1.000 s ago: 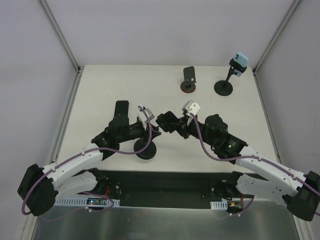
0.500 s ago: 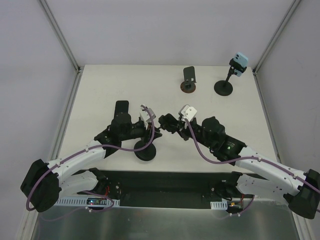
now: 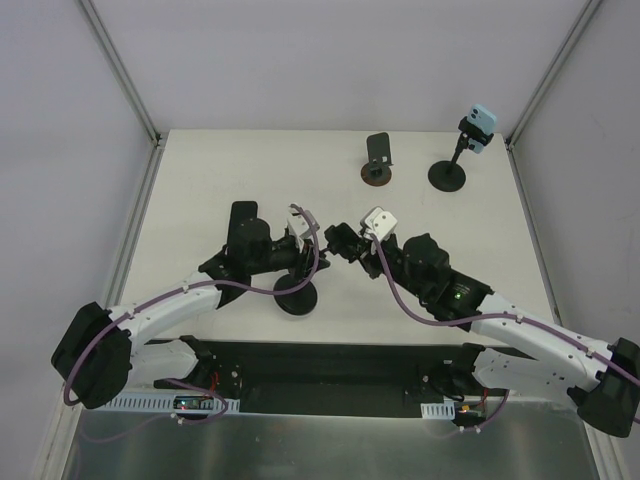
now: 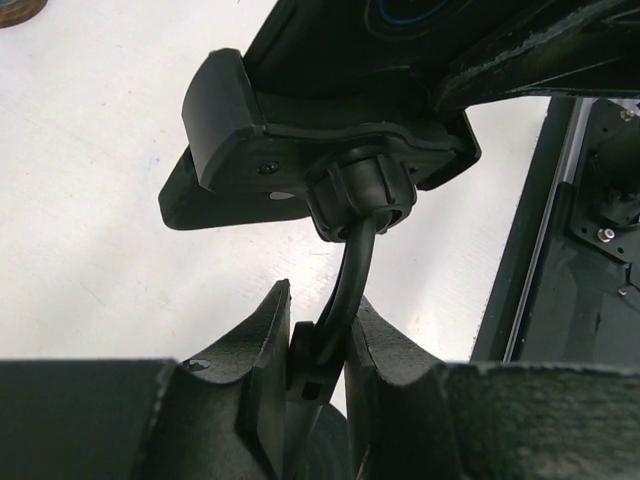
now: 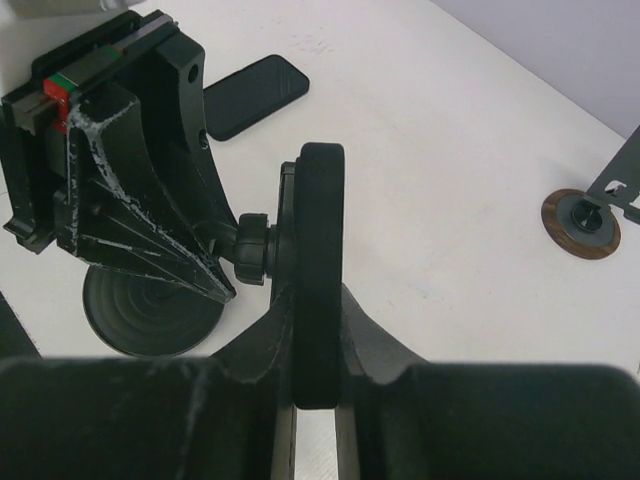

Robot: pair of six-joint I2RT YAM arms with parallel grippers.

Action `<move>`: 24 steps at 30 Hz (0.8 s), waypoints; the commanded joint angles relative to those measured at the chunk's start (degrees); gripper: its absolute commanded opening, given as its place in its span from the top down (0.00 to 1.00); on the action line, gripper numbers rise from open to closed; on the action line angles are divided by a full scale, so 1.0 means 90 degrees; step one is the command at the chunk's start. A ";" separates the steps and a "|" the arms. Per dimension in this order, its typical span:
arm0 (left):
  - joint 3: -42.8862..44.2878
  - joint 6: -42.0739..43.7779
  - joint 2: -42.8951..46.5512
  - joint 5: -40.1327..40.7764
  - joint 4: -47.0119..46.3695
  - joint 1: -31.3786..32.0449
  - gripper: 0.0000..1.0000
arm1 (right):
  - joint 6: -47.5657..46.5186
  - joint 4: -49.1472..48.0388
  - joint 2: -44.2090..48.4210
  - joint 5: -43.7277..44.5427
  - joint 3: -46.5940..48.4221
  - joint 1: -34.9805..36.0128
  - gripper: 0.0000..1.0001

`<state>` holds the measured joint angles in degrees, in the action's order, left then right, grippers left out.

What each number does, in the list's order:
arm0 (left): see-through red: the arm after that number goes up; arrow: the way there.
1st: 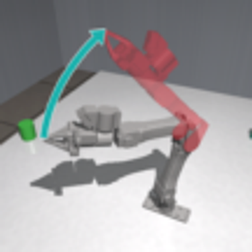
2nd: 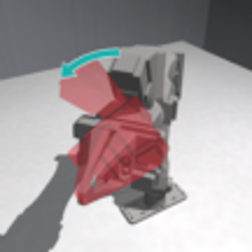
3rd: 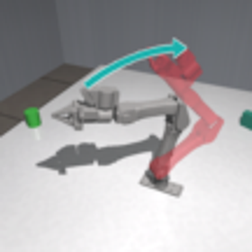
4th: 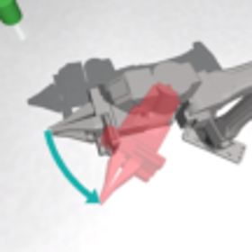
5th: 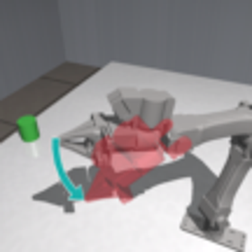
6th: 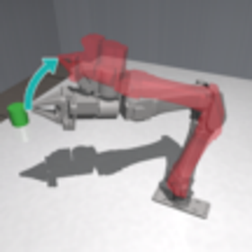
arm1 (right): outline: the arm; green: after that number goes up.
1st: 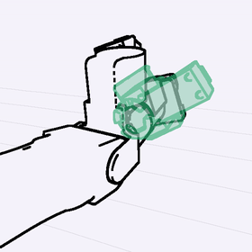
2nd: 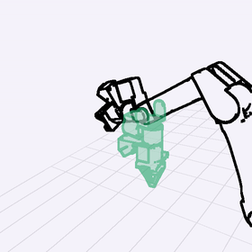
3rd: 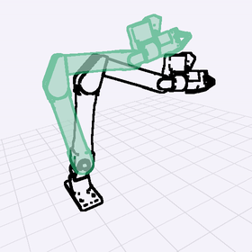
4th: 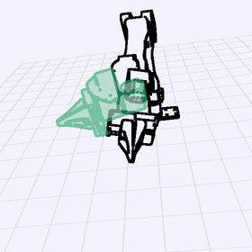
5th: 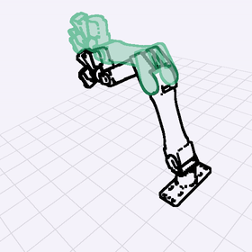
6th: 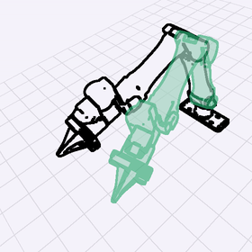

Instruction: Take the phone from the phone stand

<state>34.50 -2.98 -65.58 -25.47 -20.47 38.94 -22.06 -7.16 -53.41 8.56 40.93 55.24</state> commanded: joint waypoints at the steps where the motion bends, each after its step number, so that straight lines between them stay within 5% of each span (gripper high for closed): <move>1: 0.0356 0.0019 -0.0213 0.0654 -0.0089 -0.0001 0.78 | 0.0127 -0.0094 0.0329 0.0660 0.0520 -0.0171 0.99; 11: 0.0736 0.0155 -0.0467 0.1053 -0.0187 0.0556 0.25 | 0.0586 0.0404 0.0124 0.0797 0.0823 -0.0162 0.99; 24: 0.1586 0.0819 -0.0984 0.1337 -0.0031 0.0732 0.25 | 0.0967 0.1371 -0.0286 0.0593 0.1448 -0.0171 0.99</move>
<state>44.84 1.02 -73.65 -14.39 -20.05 44.71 -16.53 6.07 -55.99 14.61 48.95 53.69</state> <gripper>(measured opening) 0.755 0.163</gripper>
